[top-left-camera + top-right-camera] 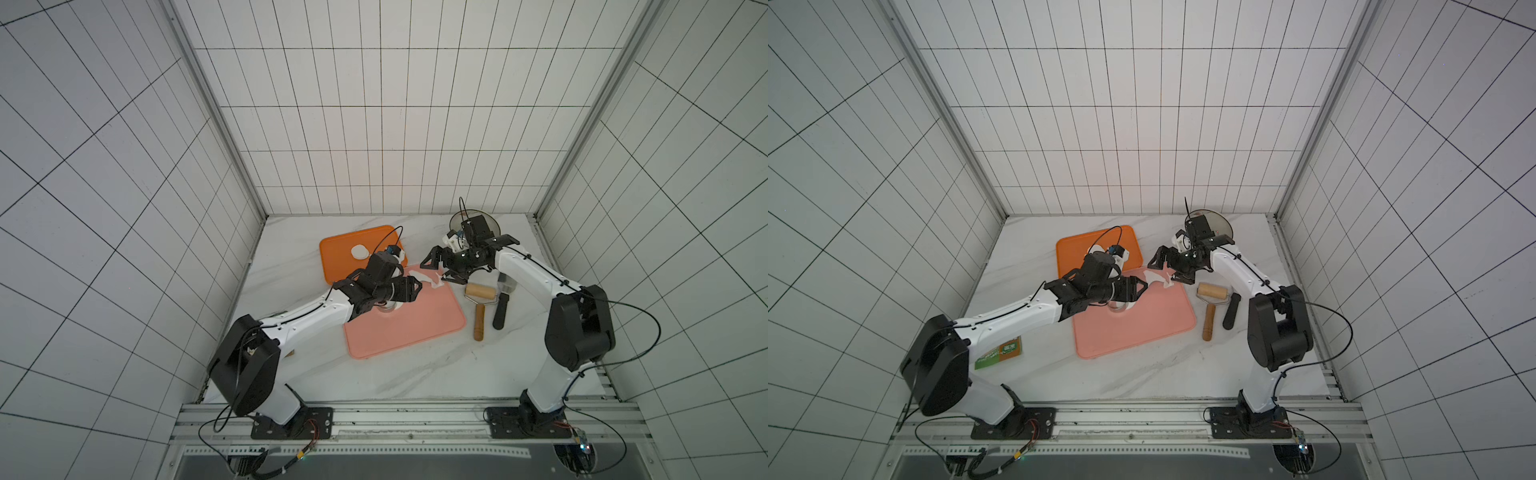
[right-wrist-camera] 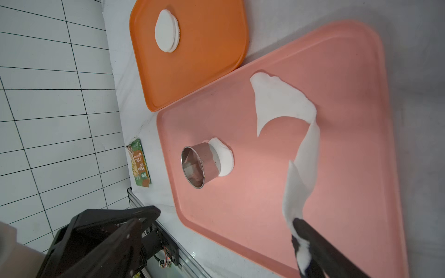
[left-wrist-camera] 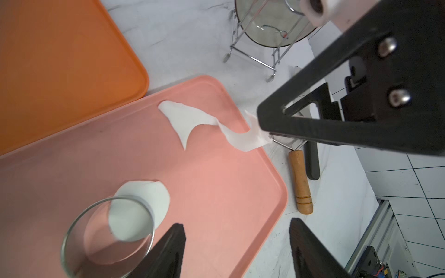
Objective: Roll out the dumpling wrappers from the dough
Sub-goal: Remove the dumpling wrapper from the work surface.
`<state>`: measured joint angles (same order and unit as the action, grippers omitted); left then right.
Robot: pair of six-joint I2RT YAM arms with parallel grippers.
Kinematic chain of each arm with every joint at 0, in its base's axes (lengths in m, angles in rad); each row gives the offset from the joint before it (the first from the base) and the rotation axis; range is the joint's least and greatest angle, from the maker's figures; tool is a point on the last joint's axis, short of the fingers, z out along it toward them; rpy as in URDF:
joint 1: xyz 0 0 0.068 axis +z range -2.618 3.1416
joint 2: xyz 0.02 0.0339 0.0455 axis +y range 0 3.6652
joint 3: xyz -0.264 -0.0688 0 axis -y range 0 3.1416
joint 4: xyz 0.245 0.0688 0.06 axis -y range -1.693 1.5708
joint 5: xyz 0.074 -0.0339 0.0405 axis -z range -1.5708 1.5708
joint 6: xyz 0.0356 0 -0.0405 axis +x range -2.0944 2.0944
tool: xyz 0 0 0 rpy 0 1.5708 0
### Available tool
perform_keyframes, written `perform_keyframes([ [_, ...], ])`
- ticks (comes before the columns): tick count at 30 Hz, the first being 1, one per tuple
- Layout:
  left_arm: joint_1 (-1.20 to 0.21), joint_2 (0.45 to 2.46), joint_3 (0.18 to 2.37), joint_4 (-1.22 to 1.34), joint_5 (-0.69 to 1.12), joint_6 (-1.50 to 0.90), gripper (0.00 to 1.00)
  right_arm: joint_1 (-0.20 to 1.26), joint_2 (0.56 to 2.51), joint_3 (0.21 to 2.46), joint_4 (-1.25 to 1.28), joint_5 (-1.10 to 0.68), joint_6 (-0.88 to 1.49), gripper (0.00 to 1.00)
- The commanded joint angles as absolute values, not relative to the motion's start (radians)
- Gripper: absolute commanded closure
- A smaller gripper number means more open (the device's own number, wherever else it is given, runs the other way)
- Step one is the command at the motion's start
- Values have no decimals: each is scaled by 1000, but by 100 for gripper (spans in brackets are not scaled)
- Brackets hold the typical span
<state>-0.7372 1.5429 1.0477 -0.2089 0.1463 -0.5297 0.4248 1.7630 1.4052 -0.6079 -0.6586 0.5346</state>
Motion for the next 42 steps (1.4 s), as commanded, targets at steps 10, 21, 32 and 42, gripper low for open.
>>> perform_keyframes([
  [10,-746,1659,989,160,143,-707,30,373,1732,1343,-453,-791,673,1],
  [21,-670,1767,959,377,399,-847,24,337,1743,1321,-395,-906,676,0],
  [32,-669,1621,987,-51,295,-727,34,338,1728,1360,-513,-784,593,13],
  [42,-577,1436,954,-509,29,-673,56,413,1740,1342,-577,-666,527,25],
])
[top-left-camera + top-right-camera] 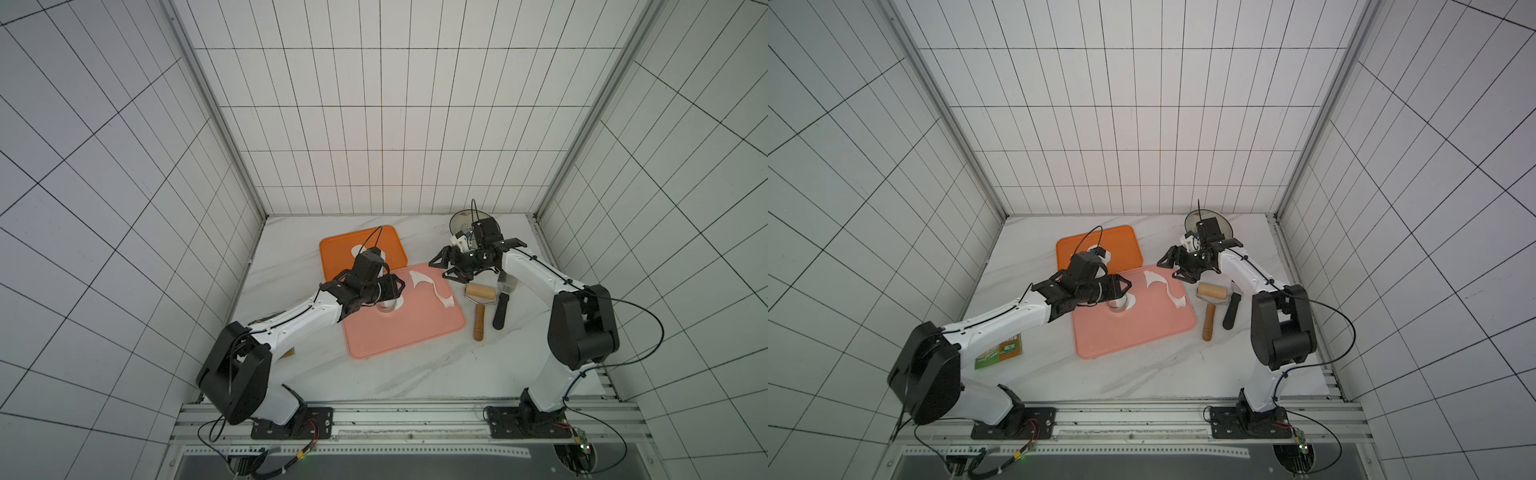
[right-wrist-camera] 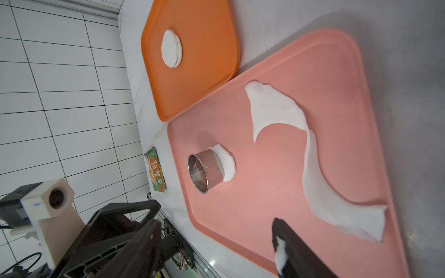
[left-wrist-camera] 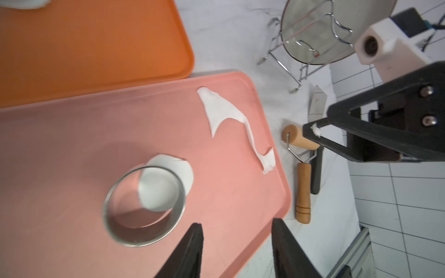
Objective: Roll out the dumpling wrappers from the dough
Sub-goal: Pick up the dumpling mold from the work surface.
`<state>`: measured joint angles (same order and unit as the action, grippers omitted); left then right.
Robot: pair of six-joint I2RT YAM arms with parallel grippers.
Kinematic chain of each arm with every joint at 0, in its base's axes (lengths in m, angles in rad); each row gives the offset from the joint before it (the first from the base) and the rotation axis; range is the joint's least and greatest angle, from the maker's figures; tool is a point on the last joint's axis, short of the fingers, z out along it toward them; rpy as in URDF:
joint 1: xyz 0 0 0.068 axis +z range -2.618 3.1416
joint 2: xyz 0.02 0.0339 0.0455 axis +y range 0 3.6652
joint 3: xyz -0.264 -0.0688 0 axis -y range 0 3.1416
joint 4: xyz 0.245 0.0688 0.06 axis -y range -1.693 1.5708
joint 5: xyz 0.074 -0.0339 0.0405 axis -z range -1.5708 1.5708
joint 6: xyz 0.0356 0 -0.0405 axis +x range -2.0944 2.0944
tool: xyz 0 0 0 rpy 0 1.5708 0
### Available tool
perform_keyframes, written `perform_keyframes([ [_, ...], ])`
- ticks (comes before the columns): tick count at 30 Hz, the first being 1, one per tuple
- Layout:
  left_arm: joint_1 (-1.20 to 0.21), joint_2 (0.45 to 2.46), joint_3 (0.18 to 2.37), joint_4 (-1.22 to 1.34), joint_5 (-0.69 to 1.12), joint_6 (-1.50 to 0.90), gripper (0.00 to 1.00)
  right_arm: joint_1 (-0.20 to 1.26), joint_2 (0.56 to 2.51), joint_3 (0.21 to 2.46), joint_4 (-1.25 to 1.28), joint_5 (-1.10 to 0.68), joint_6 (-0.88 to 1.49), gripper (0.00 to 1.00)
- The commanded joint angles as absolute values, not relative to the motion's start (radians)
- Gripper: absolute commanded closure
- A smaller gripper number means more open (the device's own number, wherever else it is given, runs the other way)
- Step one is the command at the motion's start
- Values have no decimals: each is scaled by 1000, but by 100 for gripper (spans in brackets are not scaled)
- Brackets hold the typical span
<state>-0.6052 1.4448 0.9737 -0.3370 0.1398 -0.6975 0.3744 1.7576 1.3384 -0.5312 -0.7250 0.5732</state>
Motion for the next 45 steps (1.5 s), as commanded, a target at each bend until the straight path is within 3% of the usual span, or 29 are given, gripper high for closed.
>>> perform_keyframes([
  [1,-560,1445,961,-535,26,-678,57,427,1740,1344,-588,-643,515,25],
  [7,-493,1550,1002,-576,63,-686,63,477,1741,1325,-609,-585,500,25],
  [22,-477,1699,1087,-545,120,-660,63,486,1706,1236,-564,-577,521,25],
  [36,-480,1757,1134,-559,140,-647,78,482,1723,1249,-568,-592,514,25],
  [45,-490,1756,1141,-579,138,-637,94,469,1706,1235,-565,-588,515,25],
])
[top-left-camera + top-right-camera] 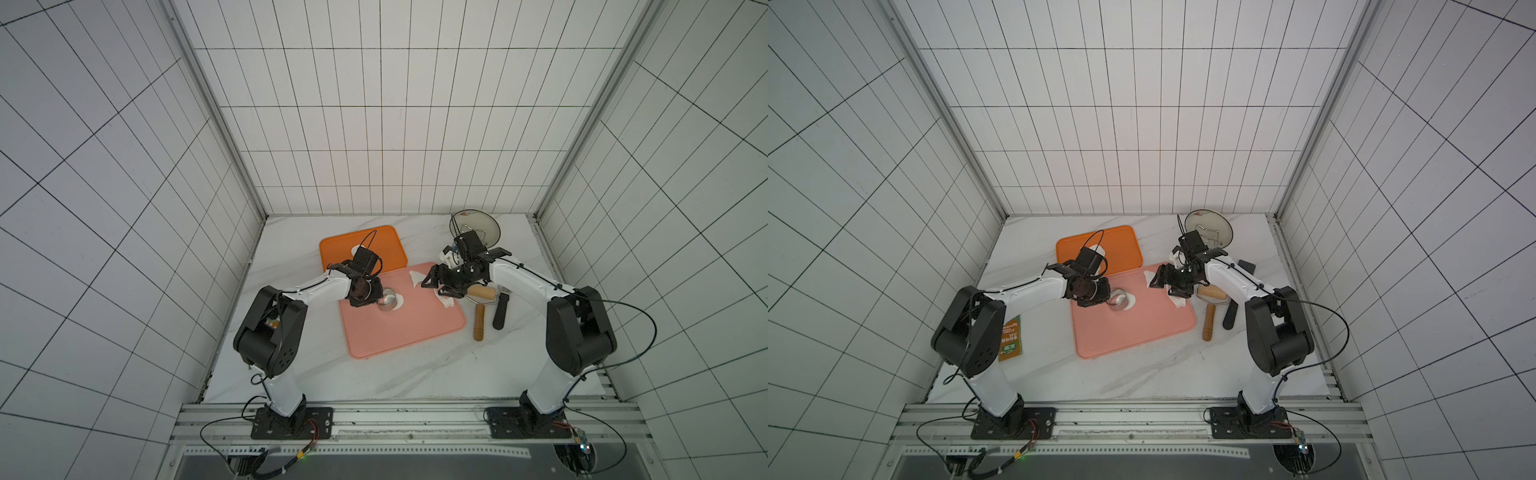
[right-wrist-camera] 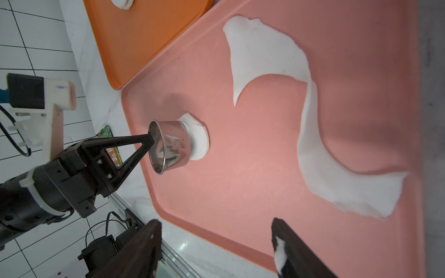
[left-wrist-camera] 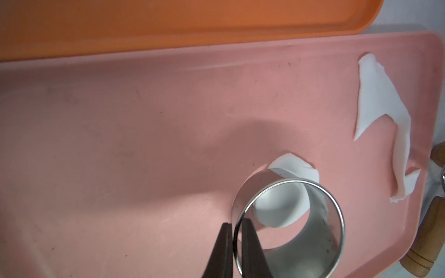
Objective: Roll out the dumpling wrappers from the dough
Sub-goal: Pick up the dumpling mold from the work surface.
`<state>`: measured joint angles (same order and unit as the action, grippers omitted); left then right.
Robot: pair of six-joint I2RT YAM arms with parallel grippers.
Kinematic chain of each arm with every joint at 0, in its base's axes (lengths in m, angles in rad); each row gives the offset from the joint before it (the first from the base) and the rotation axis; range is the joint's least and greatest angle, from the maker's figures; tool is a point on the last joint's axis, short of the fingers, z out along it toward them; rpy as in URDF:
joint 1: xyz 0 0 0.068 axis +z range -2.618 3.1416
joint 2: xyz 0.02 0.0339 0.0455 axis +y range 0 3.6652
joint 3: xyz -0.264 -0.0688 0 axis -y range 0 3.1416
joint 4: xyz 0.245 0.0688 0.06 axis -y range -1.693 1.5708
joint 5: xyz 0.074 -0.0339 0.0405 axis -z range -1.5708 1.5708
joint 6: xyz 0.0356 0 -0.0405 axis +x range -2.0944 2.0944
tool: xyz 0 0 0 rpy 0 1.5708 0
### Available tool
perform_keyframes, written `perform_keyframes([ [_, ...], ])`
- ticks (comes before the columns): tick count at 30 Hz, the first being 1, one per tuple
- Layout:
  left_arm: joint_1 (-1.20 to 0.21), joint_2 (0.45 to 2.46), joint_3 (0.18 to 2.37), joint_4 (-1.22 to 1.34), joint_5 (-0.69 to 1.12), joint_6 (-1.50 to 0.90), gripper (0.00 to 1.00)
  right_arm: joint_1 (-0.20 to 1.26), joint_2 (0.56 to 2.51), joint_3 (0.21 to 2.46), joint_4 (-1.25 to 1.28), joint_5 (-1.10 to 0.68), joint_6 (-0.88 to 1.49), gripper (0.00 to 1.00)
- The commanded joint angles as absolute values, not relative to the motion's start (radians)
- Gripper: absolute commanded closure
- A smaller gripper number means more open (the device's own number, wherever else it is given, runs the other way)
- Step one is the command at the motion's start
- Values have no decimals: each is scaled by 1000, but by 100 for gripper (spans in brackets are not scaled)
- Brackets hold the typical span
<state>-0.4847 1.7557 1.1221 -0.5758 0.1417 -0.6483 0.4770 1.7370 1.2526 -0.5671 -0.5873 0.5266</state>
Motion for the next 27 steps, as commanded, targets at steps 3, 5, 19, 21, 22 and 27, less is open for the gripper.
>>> perform_keyframes([
  [3,-498,1751,1150,-598,125,-626,100,466,1699,1227,-562,-585,517,25],
  [5,-502,1731,1155,-615,113,-623,100,464,1696,1222,-559,-584,518,25],
  [19,-364,1447,1049,-755,-1,-645,100,467,1692,1206,-534,-594,523,26],
  [21,-313,1402,1012,-775,-12,-657,100,471,1700,1206,-532,-598,522,26],
  [22,-283,1378,995,-791,-30,-665,100,474,1704,1206,-531,-599,524,26],
  [27,-152,1295,927,-856,-133,-712,100,484,1720,1211,-516,-604,531,26],
])
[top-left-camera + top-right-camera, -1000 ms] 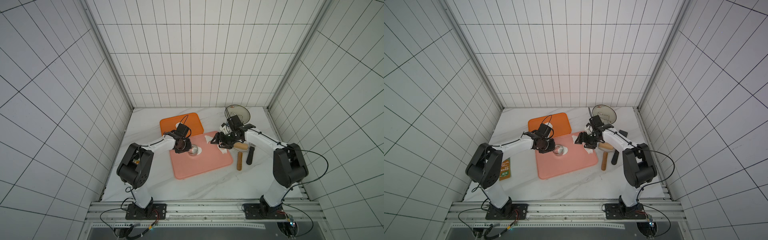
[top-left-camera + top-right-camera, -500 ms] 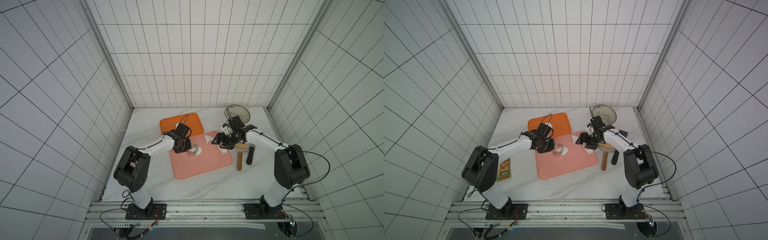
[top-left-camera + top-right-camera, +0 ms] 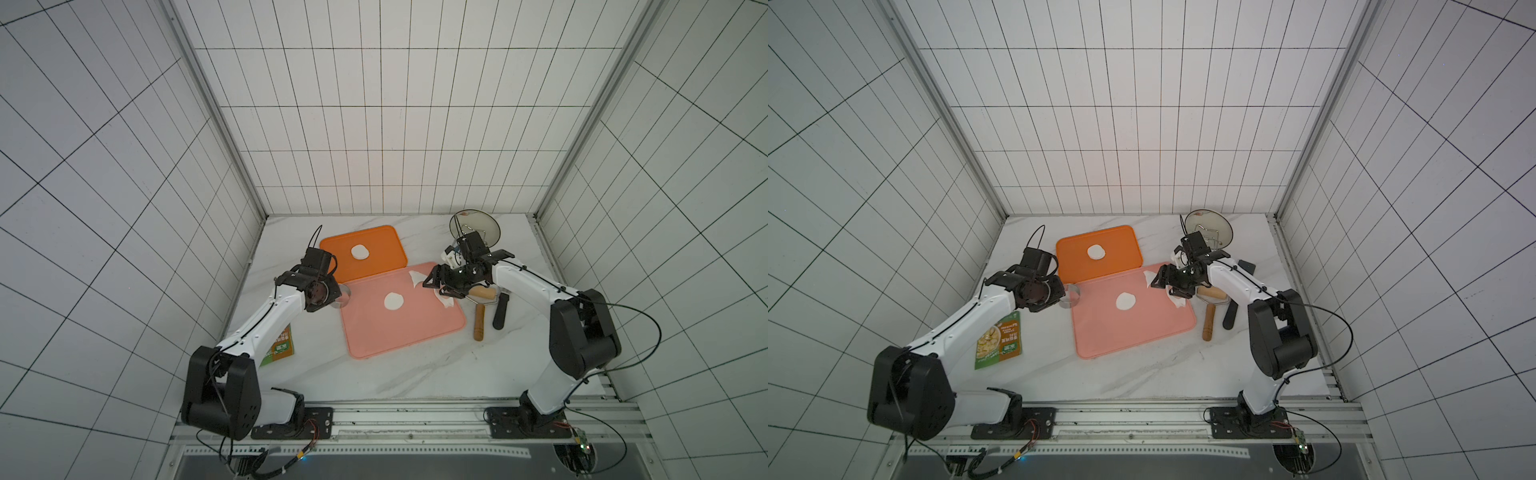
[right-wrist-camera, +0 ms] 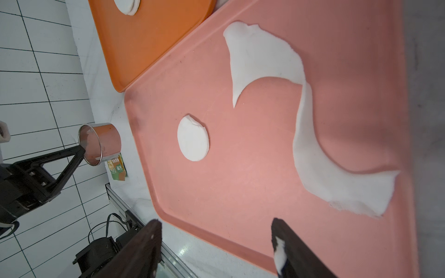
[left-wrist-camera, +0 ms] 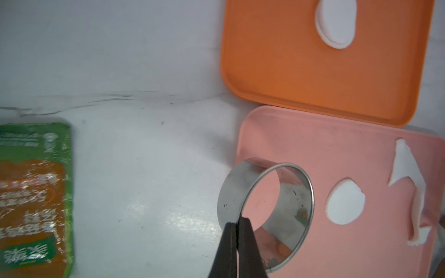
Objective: Roll out the dumpling wrappers from the dough
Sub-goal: Pick up the dumpling mold from the work surface, then place the dumpling mold at the center of the board.
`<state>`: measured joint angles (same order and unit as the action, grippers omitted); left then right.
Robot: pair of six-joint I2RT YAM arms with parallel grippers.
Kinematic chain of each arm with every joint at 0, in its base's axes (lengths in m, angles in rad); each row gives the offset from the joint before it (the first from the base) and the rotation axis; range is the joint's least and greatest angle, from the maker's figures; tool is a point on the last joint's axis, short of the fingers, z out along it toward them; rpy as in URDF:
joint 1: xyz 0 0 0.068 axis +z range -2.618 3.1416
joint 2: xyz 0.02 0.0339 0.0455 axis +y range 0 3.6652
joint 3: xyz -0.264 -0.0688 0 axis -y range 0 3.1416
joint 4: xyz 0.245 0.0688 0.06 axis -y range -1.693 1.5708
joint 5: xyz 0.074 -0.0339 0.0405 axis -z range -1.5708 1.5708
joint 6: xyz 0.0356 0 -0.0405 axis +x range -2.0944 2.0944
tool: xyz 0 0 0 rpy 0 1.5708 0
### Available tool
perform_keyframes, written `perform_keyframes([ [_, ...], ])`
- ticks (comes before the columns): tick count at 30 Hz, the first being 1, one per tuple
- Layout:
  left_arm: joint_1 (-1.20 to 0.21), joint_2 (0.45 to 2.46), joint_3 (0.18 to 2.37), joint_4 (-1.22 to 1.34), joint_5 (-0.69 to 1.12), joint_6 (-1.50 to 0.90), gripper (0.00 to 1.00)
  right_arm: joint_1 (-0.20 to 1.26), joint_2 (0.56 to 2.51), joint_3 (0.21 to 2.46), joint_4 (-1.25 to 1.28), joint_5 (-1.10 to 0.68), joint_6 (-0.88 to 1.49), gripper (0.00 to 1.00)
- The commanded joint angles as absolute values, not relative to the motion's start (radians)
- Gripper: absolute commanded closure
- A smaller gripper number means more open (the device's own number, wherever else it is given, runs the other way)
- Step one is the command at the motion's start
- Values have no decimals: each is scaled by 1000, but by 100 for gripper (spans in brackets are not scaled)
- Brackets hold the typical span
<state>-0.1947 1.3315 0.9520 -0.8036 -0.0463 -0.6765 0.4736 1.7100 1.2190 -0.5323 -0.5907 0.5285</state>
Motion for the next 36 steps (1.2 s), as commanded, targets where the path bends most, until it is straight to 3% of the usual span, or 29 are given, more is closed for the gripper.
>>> perform_keyframes([
  [1,-125,1289,917,-861,-147,-721,100,485,1722,1213,-515,-604,531,26],
  [5,-56,1278,876,-830,-152,-750,100,485,1719,1219,-517,-596,529,26],
  [19,-51,1334,795,-683,-82,-781,100,457,1678,1188,-523,-574,527,26],
  [23,-52,1326,787,-687,-80,-780,85,450,1672,1186,-525,-571,527,26],
  [30,-52,1300,794,-714,-85,-763,76,444,1668,1196,-534,-563,526,26],
  [36,-71,1256,827,-750,-73,-741,60,437,1627,1205,-584,-497,508,26],
])
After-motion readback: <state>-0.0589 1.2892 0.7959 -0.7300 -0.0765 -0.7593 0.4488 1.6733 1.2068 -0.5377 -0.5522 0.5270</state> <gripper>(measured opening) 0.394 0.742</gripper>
